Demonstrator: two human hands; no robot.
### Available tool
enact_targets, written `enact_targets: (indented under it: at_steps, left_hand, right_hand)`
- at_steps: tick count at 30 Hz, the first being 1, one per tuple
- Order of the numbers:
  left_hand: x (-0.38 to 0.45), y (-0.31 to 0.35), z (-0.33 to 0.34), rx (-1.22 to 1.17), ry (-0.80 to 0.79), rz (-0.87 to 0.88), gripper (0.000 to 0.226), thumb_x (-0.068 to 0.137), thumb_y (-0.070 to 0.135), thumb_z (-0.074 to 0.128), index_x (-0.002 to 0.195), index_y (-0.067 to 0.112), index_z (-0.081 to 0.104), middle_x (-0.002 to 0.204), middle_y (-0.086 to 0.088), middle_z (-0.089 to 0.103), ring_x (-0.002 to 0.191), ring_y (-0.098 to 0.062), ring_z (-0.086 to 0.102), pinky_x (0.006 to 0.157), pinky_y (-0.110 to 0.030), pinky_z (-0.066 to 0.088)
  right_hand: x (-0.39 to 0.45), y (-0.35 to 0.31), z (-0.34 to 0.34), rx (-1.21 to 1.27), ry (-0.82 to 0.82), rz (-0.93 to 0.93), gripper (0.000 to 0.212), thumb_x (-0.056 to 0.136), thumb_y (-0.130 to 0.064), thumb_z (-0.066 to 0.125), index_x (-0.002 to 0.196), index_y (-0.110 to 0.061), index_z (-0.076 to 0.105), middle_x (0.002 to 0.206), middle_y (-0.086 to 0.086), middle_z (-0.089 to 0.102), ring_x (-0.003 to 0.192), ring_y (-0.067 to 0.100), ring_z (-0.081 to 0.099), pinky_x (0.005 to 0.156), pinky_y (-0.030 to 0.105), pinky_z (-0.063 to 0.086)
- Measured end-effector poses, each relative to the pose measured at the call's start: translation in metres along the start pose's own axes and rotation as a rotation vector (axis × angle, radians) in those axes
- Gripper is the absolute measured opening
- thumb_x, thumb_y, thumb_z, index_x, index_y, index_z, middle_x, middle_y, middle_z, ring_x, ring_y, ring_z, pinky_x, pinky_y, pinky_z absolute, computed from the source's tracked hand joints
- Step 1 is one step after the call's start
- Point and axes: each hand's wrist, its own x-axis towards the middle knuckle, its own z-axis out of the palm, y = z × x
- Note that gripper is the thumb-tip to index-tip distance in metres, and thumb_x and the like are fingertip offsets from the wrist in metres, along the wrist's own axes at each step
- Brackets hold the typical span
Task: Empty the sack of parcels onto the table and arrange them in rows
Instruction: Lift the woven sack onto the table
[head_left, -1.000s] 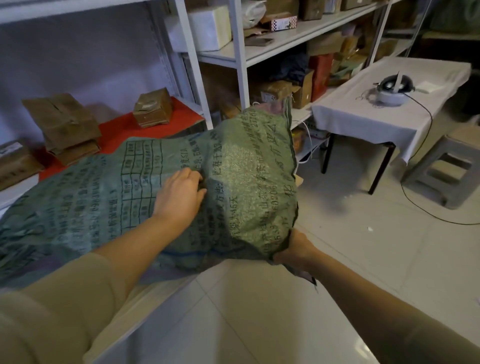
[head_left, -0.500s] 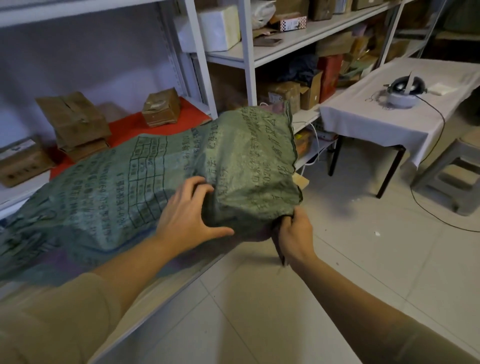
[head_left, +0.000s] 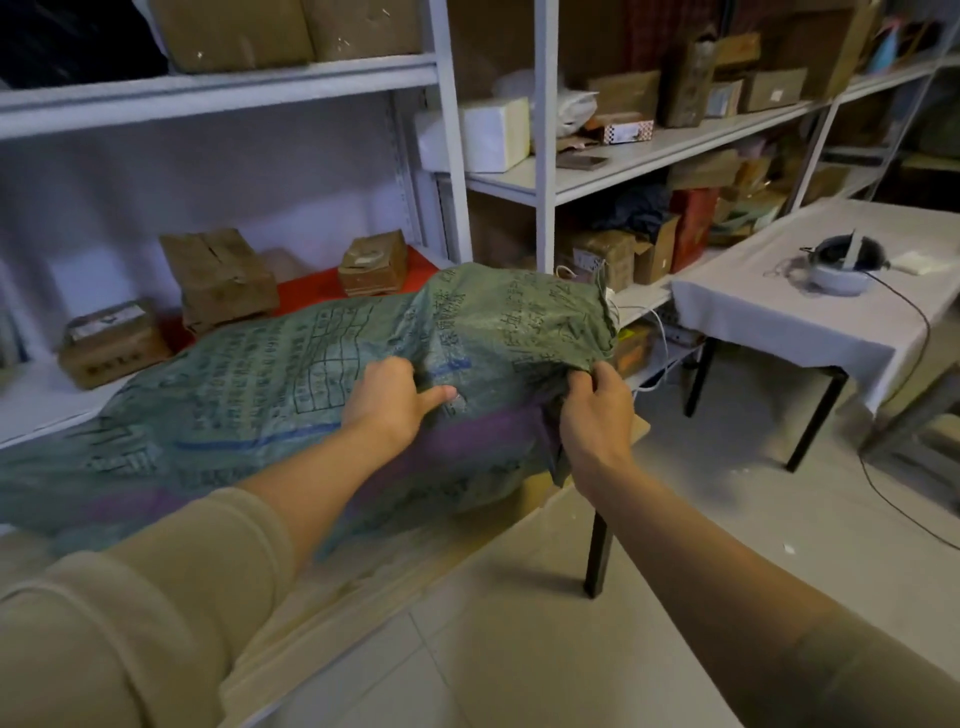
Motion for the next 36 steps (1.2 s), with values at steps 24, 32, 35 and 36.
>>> enact_targets:
  at_steps: [24,32,35,36]
  left_hand:
    - [0.035,0.021,-0.041,-0.647,0.163,0.068,0.021,0.099,0.018,0.053,0.08,0.009,0.058,0.073,-0.004,0.062,0.075,-0.022,0.06,0.08,-0.042,0.052]
    - [0.061,-0.086,-0.087,-0.184,0.08,0.095,0.075,0.069,0.054,0.082,0.131,0.025,0.051,0.129,-0.004,0.053,0.116,-0.023,0.051,0.101,-0.041,0.045]
    - [0.063,-0.152,-0.09,-0.038,-0.031,-0.054,0.119,0.052,0.067,0.084,0.15,0.023,0.034,0.153,-0.006,0.038,0.138,-0.029,0.039,0.112,-0.05,0.036]
    - [0.065,-0.169,-0.088,-0.091,-0.07,-0.082,0.118,0.055,0.061,0.086,0.151,0.019,0.032,0.154,-0.007,0.038,0.139,-0.028,0.04,0.113,-0.048,0.037]
  right_hand:
    - [-0.012,-0.006,0.029,-0.19,0.036,-0.04,0.04,0.096,-0.041,0.057,0.124,-0.012,0.055,0.129,0.011,0.049,0.125,0.035,0.041,0.103,0.054,0.035]
    - [0.008,-0.09,0.09,0.029,0.339,-0.034,0.021,0.102,-0.028,0.05,0.117,-0.016,0.058,0.137,0.008,0.045,0.128,0.033,0.035,0.106,0.051,0.026]
    - [0.014,-0.115,0.117,0.121,0.377,0.002,0.021,0.102,-0.026,0.046,0.121,-0.023,0.055,0.131,0.008,0.052,0.13,0.033,0.034,0.112,0.049,0.021]
    - [0.014,-0.122,0.126,0.134,0.392,0.001,0.021,0.102,-0.026,0.046,0.12,-0.023,0.055,0.131,0.009,0.05,0.127,0.032,0.037,0.112,0.047,0.021]
